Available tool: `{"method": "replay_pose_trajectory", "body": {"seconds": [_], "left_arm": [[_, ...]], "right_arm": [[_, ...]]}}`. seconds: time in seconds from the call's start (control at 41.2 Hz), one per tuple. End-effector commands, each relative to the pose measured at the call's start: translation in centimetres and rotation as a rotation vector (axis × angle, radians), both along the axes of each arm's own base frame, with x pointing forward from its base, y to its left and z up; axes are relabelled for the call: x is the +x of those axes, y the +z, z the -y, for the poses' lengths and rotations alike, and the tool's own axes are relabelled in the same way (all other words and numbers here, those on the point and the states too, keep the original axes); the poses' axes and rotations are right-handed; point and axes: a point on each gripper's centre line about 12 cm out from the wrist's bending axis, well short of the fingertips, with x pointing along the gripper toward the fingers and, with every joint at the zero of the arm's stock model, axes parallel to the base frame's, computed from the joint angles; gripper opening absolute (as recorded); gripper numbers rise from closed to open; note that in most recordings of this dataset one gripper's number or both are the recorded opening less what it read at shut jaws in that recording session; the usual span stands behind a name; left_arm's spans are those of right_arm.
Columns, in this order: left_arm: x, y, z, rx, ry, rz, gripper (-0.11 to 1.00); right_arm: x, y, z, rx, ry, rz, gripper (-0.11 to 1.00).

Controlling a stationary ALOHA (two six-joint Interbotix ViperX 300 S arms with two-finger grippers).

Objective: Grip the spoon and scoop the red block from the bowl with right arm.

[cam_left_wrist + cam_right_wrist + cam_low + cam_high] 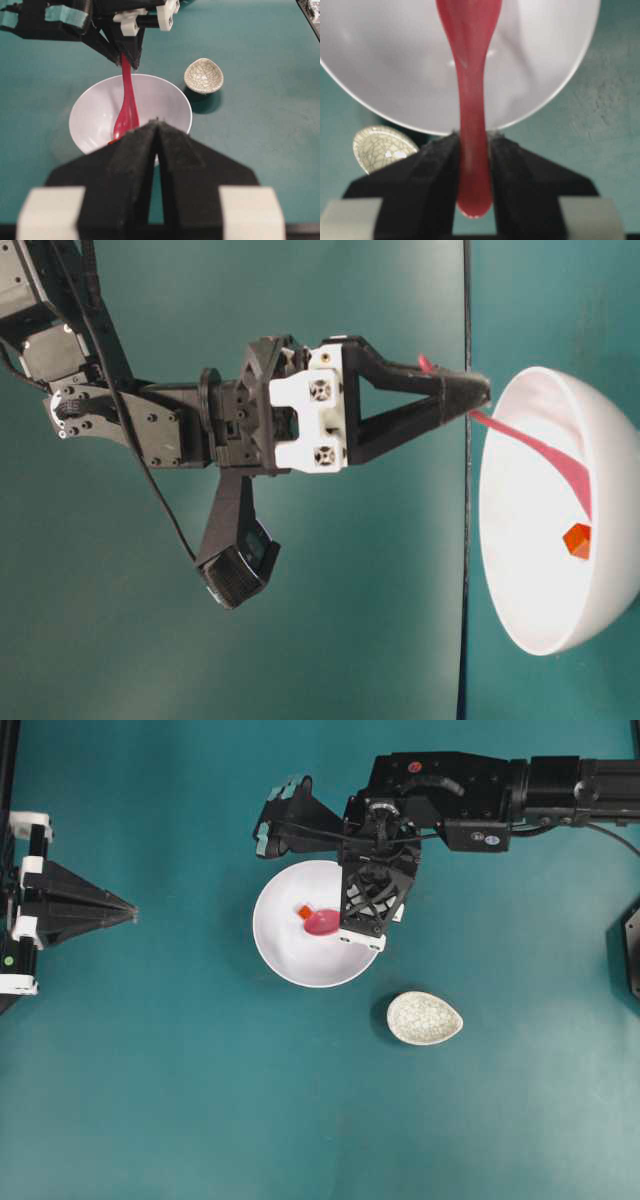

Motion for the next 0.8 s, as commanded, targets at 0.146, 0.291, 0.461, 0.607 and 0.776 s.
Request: {"method": "replay_pose_trajectory", "body": {"seconds": [0.146,0.291,0.461,0.607,0.776], "left_arm": [[0.3,1.1,0.0,0.001,-0.002,0.029,0.00],[0.3,1.1,0.0,0.003,-0.002,0.029,0.00],[0.2,1.1,0.0,0.003,-0.002,0.028,0.00],[0.3,1.1,0.0,0.000,-0.002,0.031,0.00],[0.2,1.2,0.0,-0.002,-0.001,0.031,0.00]], "right_arm": [[0.7,1.5,0.4,-0.026,-0.013,0.091,0.24],[0.9,1.5,0.6,-0.047,-0.016,0.113,0.24],[0.8,1.3,1.0,-0.083,-0.014,0.104,0.24],[0.4,1.2,1.0,-0.081,-0.015,0.084,0.24],[-0.1,1.1,0.9,-0.084,-0.016,0.067,0.24]]}}
